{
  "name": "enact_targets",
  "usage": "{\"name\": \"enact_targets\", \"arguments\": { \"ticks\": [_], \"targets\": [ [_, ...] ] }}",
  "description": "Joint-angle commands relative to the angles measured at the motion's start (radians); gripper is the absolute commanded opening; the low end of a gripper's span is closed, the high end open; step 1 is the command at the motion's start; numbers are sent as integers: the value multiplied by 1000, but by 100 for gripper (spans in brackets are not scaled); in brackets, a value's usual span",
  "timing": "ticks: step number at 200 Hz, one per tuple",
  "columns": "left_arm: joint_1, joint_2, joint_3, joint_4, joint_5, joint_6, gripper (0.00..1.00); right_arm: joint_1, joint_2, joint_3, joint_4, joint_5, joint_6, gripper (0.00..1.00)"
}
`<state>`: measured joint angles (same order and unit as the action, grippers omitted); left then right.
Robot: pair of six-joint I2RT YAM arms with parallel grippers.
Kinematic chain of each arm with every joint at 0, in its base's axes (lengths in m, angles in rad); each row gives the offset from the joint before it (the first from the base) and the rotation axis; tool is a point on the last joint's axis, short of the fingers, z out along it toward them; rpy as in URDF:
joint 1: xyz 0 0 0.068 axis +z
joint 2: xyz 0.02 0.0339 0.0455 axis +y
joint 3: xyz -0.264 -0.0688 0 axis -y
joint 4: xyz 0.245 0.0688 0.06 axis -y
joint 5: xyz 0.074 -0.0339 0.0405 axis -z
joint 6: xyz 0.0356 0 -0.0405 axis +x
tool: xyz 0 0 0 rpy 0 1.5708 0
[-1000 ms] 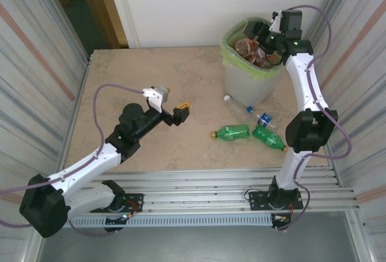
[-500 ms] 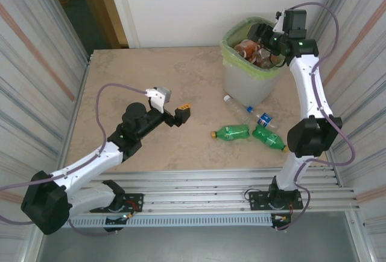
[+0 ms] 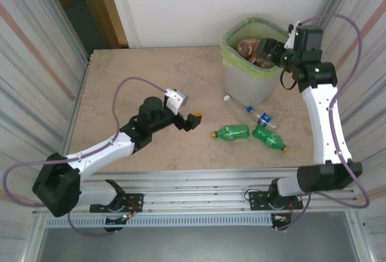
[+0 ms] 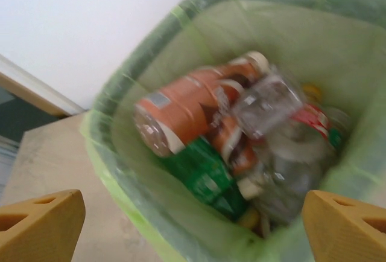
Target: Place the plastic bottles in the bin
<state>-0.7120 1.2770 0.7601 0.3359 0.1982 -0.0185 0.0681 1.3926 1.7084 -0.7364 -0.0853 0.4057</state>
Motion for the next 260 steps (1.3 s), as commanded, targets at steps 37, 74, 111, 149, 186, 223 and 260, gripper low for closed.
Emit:
{"name": "enact_targets", "arguments": {
  "ticks": [37,74,111,149,186,223,260],
  "targets": [
    [-99,162,143,-122,65,195,96,6,-293,-248,-113,229,5,100],
    [-147,293,225,-173,67,275,95,6,-442,-368,-214,341,55,98],
    [-177,412,291,-169,56,311,94,5,-530,-453,-262,361,100,98],
    [-206,544,366,-176,22,356,91,6,-566,-485,-264,341,123,98],
    [-228,646,440,-193,0,395,90,4,-566,-503,-263,329,130,98],
    [-232,713,495,-211,22,407,89,4,-563,-521,-256,317,136,98],
    [-234,762,537,-239,35,414,88,3,-560,-533,-246,305,139,98]
  ]
}}
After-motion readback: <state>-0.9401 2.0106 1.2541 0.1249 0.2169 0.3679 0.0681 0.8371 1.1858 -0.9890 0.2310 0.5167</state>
